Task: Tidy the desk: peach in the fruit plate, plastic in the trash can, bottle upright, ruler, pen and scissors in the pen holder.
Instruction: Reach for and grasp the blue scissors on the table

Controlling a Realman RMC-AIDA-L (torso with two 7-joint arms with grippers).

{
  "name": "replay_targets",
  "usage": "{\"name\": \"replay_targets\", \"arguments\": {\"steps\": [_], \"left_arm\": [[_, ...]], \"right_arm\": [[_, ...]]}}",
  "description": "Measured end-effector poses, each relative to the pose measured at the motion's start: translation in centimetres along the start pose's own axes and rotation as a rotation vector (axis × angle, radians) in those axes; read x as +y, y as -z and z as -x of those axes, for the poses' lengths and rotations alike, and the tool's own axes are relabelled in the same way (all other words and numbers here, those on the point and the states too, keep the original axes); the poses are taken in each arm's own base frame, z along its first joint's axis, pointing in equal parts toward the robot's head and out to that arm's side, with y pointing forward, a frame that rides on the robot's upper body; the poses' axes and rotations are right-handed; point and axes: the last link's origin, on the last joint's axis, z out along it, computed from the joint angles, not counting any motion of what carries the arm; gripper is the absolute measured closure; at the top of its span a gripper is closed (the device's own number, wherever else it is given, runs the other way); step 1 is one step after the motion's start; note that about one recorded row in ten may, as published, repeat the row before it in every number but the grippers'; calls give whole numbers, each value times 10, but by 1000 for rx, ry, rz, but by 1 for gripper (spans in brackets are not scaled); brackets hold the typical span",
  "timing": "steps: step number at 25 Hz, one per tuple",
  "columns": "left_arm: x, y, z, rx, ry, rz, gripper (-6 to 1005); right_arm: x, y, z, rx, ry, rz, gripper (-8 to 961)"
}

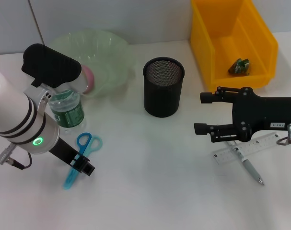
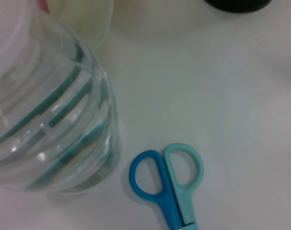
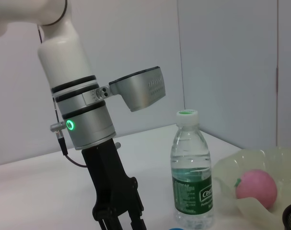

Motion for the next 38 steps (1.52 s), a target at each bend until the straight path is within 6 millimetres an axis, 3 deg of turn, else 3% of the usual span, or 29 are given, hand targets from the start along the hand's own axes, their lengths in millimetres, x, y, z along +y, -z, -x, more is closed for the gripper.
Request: {"name": "replay_targets", "arguments": {"steps": [4,34,37,38], "left_arm": [[1,-1,1,-5,-3,0,405],[-1,-5,8,-52,8,4,403],[-1,-6,9,-57,7,2,581],[-1,-6,9,-57,6,2,596]], "right_arm": [[0,-1,1,1,2,3,125],[0,-3,2,0,5,8,125],[0,-3,1,0,4,8,125],[0,-3,2,-1,4,8,125]]}}
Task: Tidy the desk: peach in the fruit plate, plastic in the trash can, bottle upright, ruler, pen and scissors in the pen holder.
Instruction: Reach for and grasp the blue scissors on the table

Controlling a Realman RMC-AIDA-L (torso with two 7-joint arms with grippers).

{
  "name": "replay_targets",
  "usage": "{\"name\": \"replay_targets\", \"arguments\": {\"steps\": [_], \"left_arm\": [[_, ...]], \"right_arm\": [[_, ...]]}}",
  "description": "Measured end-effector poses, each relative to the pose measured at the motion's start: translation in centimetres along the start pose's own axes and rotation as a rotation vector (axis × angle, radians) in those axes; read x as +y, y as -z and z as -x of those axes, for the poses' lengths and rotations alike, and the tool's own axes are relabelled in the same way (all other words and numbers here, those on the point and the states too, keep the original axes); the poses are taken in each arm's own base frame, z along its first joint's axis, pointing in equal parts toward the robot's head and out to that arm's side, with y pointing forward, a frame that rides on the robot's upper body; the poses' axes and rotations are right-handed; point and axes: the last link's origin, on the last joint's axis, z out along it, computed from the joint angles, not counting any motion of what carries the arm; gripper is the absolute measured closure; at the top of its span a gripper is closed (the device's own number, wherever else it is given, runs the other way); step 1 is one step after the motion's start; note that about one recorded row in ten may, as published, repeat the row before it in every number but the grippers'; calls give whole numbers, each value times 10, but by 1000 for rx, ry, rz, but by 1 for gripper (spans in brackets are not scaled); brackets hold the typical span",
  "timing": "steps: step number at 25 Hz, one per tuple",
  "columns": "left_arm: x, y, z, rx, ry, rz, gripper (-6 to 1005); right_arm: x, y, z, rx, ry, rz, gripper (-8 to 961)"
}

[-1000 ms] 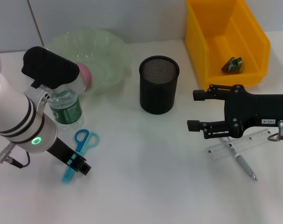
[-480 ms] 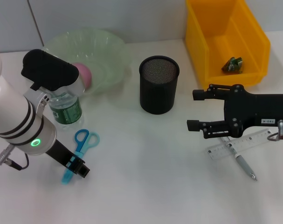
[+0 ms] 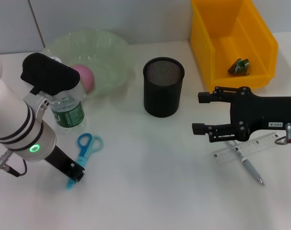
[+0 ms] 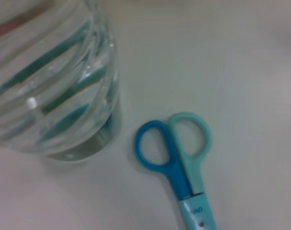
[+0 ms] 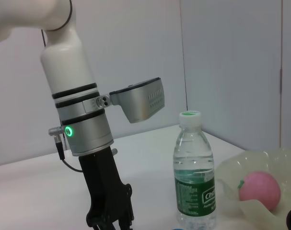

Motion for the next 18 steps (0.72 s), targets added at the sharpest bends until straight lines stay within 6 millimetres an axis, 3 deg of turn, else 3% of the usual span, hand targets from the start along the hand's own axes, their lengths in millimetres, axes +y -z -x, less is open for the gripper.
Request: {"name": "replay_targets", "arguments": {"steps": [10,18], "left_arm": [[0,0,0,-2,2,1,748],[0,-1,1,-6,-3,0,747]], "right_arm": [[0,-1,1,-1,-3,7,125],[0,-1,2,-5,-4,6,125]]}}
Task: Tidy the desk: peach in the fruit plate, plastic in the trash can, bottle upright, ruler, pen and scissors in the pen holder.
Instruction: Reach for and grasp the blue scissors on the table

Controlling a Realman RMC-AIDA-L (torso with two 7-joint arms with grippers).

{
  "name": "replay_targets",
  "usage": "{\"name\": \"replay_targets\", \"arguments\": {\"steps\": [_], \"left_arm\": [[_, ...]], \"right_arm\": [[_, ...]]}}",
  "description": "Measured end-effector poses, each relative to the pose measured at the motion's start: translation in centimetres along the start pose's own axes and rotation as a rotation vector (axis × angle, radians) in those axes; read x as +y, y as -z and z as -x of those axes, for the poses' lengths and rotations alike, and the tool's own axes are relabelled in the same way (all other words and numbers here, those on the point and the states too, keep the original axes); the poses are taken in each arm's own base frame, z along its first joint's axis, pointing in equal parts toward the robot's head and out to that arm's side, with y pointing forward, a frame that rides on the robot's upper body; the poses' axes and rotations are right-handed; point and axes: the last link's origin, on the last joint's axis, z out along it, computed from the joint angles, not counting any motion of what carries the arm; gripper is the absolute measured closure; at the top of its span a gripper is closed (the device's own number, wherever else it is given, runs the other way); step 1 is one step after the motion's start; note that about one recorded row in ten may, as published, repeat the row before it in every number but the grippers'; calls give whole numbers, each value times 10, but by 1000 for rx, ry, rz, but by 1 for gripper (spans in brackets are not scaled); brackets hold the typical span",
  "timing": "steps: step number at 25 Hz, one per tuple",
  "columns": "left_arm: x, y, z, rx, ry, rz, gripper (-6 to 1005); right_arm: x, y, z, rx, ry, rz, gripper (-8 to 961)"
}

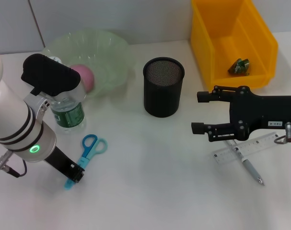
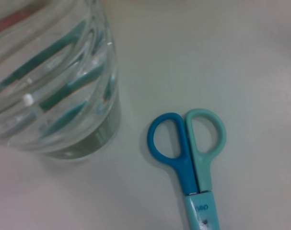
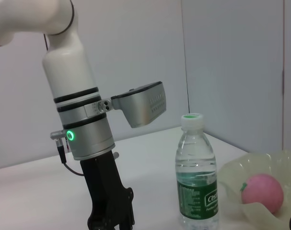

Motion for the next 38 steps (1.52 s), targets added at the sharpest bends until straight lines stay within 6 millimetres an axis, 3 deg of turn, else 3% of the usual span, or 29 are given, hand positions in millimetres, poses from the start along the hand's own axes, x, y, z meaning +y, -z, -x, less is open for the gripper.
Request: {"name": "replay_targets", "arguments": {"steps": [22,27,38], "left_arm": [[0,2,1,-6,-1,2,743],[-1,4,1,-10,-4,-13,644],[0,3,2,-19,-8,-11,663]], "right_arm": [[-1,-2,2,-4,5,5,125],[-1,-1,2,-5,4,3,125],[-1,-2,2,-2,4,3,126]]}}
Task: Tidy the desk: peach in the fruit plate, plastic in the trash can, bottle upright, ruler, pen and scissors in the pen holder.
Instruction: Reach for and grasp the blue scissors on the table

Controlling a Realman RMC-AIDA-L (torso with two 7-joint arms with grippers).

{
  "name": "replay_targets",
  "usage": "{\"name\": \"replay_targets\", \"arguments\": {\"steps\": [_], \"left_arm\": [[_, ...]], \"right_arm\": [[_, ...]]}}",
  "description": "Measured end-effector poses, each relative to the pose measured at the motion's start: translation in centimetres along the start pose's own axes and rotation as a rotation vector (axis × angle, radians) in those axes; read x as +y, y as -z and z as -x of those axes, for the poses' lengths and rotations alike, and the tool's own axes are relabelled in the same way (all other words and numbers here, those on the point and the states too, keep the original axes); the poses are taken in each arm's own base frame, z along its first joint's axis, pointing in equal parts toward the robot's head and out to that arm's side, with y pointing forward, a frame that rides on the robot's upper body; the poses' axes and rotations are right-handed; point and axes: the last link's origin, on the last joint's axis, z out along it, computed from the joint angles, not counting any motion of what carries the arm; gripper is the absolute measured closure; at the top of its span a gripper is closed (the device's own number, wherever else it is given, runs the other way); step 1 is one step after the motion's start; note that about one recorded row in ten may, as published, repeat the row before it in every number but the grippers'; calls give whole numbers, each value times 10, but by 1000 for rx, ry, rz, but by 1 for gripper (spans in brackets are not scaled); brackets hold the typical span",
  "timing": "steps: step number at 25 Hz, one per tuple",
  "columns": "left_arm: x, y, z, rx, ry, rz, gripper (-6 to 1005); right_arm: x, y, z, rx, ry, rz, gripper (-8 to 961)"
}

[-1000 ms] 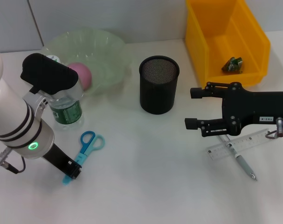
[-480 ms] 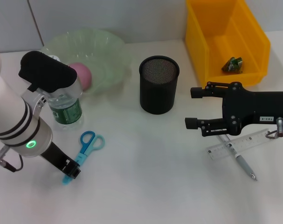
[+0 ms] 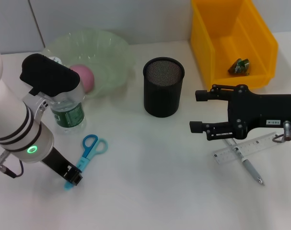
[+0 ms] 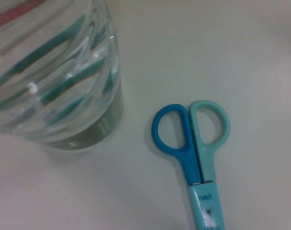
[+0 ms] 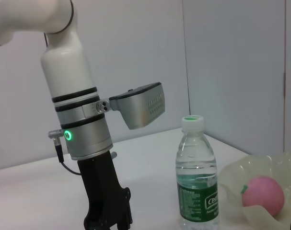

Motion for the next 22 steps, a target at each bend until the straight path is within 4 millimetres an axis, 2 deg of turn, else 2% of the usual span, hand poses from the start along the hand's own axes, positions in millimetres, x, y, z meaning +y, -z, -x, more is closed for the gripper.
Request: {"name": "replay_targets", "arguments": {"steps": [22], "left_arm": [[2,-2,1,-9,-5,3,701]], "right_arm": [[1,-3,-1,-6,-5,7,126]]}}
